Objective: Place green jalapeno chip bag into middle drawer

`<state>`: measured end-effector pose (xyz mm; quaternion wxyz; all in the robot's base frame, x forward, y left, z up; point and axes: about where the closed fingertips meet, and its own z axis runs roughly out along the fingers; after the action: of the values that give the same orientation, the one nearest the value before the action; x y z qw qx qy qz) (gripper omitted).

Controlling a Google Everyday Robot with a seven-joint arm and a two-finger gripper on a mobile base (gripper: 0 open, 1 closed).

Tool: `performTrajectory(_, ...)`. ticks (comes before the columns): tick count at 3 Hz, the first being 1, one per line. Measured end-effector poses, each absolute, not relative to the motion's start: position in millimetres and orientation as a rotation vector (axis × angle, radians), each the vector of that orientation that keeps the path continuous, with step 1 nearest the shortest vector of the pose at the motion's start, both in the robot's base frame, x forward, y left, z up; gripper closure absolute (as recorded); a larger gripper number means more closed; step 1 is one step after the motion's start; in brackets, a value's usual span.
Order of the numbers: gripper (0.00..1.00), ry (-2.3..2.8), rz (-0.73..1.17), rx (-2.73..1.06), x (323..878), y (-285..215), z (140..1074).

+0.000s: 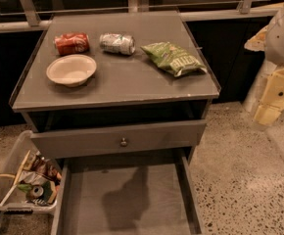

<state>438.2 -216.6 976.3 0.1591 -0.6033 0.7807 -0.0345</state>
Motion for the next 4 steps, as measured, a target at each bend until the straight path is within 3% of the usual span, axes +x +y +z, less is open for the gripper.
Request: performTrajectory(4,0.00,2.066,-0.081,-1.657,466.3,-200.4,981.0)
